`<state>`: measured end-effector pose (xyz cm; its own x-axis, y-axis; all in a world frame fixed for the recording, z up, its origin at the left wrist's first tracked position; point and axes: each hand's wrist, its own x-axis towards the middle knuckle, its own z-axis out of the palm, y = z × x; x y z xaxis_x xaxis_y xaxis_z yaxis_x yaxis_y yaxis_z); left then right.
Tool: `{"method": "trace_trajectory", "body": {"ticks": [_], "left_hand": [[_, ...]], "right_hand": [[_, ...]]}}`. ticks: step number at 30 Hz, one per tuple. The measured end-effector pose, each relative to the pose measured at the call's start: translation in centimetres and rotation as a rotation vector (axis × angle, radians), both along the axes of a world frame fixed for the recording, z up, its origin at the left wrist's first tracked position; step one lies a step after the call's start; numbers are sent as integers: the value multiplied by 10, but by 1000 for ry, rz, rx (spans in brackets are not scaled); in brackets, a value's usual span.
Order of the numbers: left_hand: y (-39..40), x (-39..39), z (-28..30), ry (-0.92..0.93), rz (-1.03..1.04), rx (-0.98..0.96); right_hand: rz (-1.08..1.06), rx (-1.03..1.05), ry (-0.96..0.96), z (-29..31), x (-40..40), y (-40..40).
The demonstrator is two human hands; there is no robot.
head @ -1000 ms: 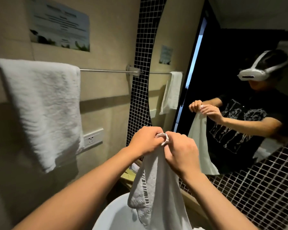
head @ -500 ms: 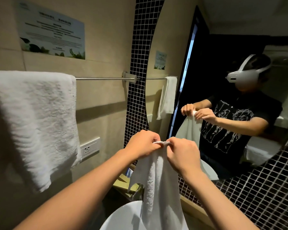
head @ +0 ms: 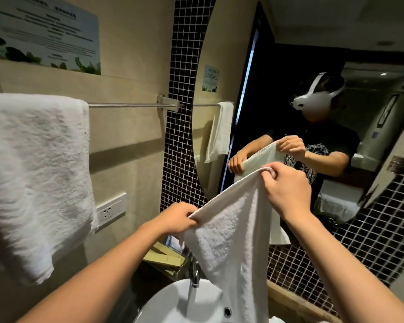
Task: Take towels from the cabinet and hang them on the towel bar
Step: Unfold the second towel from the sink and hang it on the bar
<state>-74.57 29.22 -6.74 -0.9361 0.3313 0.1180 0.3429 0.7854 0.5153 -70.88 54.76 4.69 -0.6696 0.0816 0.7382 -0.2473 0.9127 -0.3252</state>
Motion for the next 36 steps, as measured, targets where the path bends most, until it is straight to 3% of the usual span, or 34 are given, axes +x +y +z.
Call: {"method": "trace_trajectory", "body": {"ticks": [15, 27, 36], "left_hand": [[-28, -4, 38, 173, 239, 556], [-27, -3, 113, 436, 236, 595], [-44, -6, 142, 443, 256, 445]], "right_hand": [[-220, -117, -200, 0, 1, 52], [-223, -136, -124, 24, 5, 66], [-165, -155, -83, 43, 6, 67]]}}
